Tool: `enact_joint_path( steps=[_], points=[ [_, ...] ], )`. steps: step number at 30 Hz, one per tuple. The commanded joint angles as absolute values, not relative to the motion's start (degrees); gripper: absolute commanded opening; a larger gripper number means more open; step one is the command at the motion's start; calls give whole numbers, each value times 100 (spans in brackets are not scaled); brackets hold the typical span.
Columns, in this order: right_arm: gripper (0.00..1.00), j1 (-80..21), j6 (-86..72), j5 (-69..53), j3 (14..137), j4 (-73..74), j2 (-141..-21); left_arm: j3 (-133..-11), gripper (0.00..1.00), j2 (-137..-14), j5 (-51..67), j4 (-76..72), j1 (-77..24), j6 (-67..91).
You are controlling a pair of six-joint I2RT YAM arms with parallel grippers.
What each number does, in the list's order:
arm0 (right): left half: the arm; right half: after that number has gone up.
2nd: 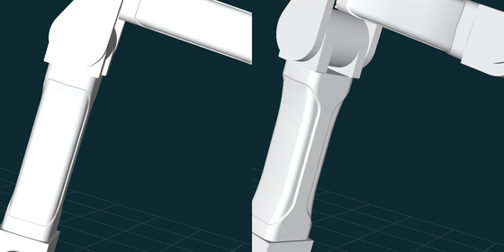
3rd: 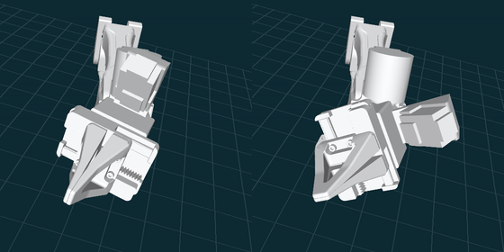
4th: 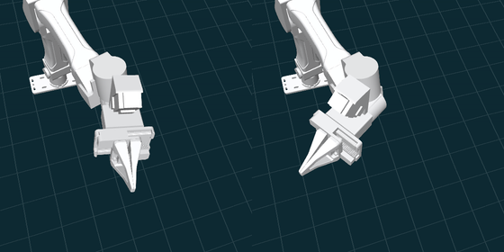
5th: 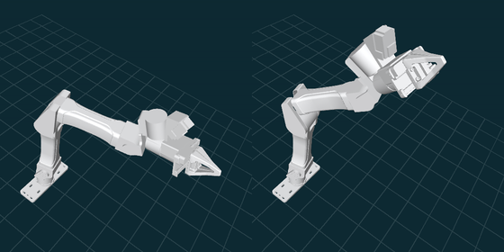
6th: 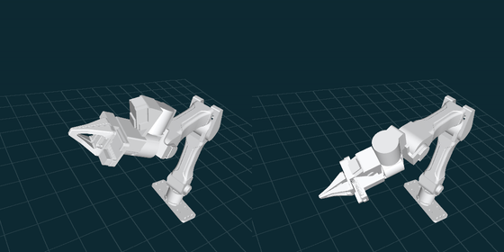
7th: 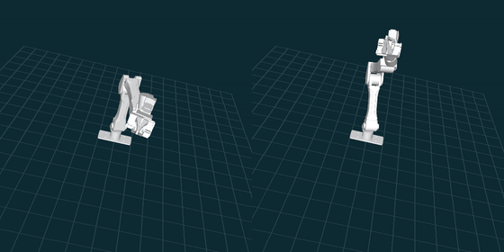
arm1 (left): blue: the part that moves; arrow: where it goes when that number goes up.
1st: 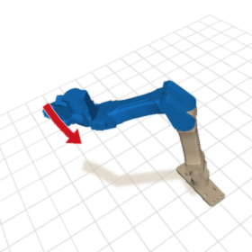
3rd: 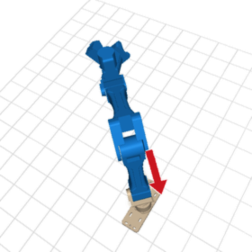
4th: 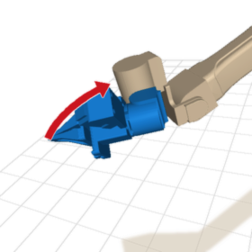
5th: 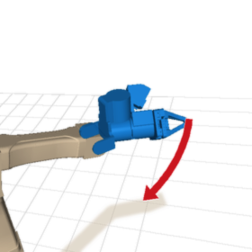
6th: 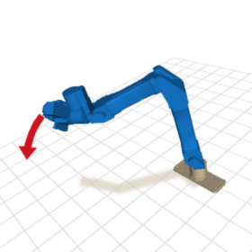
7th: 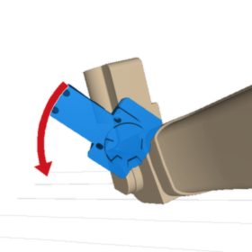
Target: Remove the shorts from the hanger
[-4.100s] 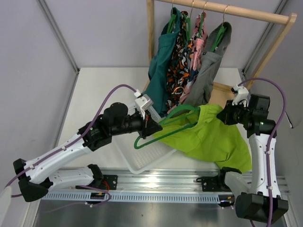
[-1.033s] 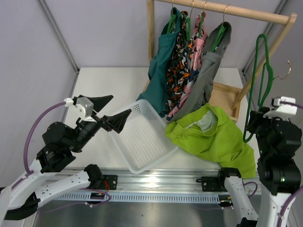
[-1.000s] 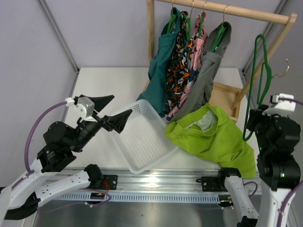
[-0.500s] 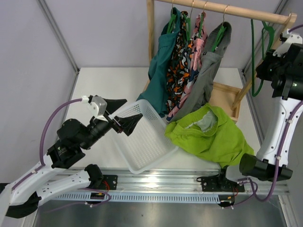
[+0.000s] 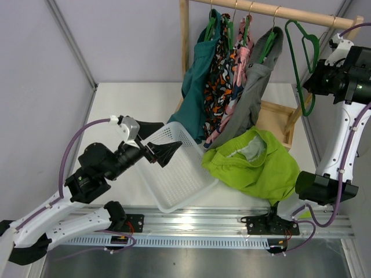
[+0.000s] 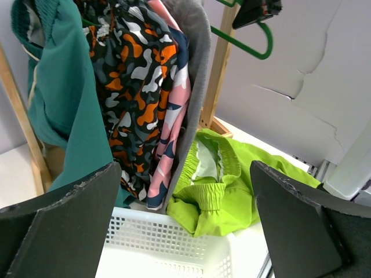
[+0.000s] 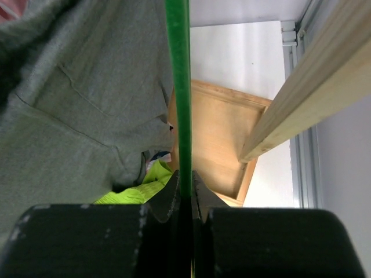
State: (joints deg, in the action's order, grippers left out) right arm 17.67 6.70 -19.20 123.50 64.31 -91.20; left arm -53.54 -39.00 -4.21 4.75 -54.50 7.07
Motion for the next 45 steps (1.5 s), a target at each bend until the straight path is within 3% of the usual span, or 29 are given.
enact_joint_path(
  steps=[1,4,5,6,8,9,10,16,21,27,33,36,39,45],
  points=[
    [0,1802,791,-2030,12182,6469,-9053,-5300,99,-3894,-193,211,-5440,887],
    [1,1802,879,-2013,11945,6460,-8912,-5203,99,-3858,-185,185,-5440,923],
    [9,1802,1027,-2074,11901,6477,-8869,-5194,99,-3858,-185,176,-5440,932],
    [37,1810,1194,-2196,11892,6538,-8816,-5194,99,-3876,-167,167,-5449,923],
    [69,1828,1597,-2390,11944,6688,-8614,-5177,99,-3920,-62,167,-5449,897],
    [93,1846,1730,-2425,11936,6723,-8518,-5185,99,-3946,-44,202,-5449,879],
    [99,1854,1862,-2426,11918,6767,-8308,-5203,99,-3981,113,237,-5449,879],
    [100,1995,2961,-2216,11234,6935,-7428,-5072,99,-4060,299,343,-5441,879],
    [99,2100,3690,-1960,9646,7040,-6312,-5053,99,-4104,325,404,-5449,791],
    [98,2109,4482,-2004,8571,7567,-5425,-5019,99,-4113,369,606,-5440,695],
    [98,2048,5869,-3337,7911,8672,-5221,-4992,99,-4113,413,659,-5440,633],
    [98,1663,6666,-4068,6981,8675,-5019,-4905,99,-4140,439,580,-5441,650],
    [98,653,7328,-4464,6093,8649,-4852,-4799,99,-4140,466,545,-5449,685],
    [96,-878,5575,-3658,5222,5624,-5062,-4694,99,-4043,422,685,-5449,870]
  ],
)
